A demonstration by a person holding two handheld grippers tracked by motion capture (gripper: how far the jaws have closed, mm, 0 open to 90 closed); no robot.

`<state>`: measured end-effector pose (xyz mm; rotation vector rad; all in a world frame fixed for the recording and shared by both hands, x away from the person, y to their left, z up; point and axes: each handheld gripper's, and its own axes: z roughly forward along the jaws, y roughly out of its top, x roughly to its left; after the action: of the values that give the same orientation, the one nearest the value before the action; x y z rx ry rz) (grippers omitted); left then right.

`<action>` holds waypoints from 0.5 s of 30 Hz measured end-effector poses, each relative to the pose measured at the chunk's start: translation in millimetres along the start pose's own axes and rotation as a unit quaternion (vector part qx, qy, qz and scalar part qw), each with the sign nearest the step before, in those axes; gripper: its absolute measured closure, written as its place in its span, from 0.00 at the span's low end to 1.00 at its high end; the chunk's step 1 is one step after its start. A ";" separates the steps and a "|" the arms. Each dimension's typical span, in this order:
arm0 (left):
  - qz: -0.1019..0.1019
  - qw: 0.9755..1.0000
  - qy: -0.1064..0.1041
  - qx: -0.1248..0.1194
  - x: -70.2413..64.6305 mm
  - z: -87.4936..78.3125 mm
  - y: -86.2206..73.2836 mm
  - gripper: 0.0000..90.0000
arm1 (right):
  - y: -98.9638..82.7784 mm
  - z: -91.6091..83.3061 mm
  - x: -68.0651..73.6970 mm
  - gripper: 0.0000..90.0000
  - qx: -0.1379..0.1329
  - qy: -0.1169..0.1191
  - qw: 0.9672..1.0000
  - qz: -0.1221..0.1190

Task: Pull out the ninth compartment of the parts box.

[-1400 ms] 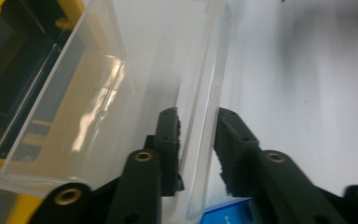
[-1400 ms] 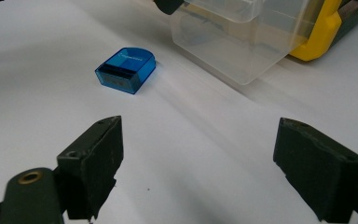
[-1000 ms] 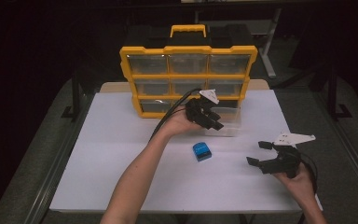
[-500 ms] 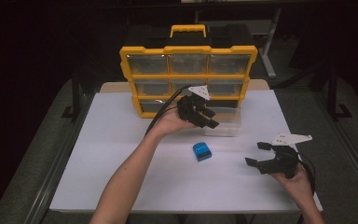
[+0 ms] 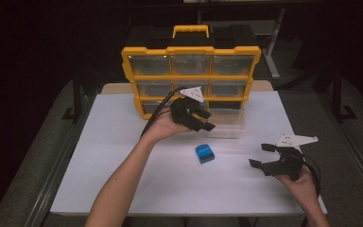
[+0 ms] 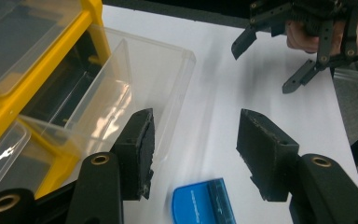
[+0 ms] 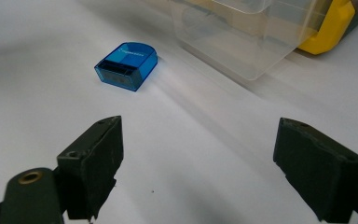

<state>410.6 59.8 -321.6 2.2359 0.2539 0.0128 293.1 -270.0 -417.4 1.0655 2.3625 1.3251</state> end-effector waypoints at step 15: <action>-0.007 1.000 0.017 -0.017 -9.3 -23.3 -17.4 0.49 | 1.2 1.8 1.5 0.17 0.000 0.001 1.000 0.000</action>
<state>396.1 86.6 -319.6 2.2023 0.2855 0.0473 293.5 -267.4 -417.3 1.0640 2.3629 1.3271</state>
